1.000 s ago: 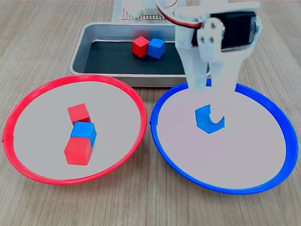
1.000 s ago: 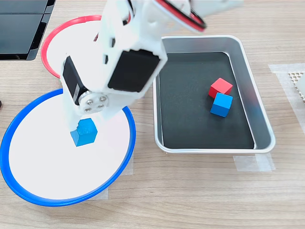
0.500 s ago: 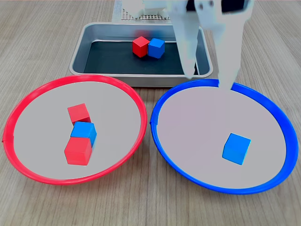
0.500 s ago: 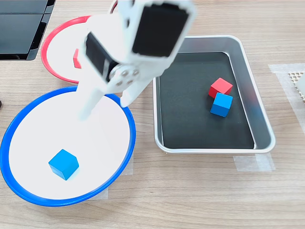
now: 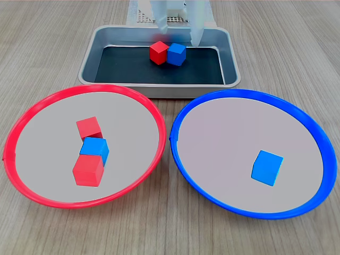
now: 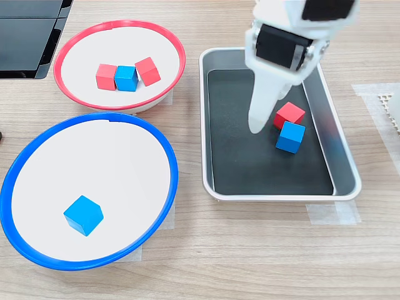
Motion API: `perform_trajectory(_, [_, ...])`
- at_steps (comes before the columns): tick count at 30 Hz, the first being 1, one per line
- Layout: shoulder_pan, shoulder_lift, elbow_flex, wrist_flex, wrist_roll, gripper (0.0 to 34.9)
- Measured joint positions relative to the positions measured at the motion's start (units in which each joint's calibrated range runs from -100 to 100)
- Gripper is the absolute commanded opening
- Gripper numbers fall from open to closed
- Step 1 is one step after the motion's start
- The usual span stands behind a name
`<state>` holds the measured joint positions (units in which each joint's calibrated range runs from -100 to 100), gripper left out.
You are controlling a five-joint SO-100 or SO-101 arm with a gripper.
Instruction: Resolve any anomalies and move all blocks to matching dishes
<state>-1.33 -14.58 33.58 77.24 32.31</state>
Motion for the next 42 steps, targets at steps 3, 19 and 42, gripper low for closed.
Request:
perform_trajectory(3, [-0.35,-1.71,4.08,-2.12,0.93,19.1])
perform_trajectory(19, [2.92,-2.98,11.52,-4.81,5.27,19.5])
perform_trajectory(42, [-4.25,3.32,15.25,-10.85,1.03,13.5])
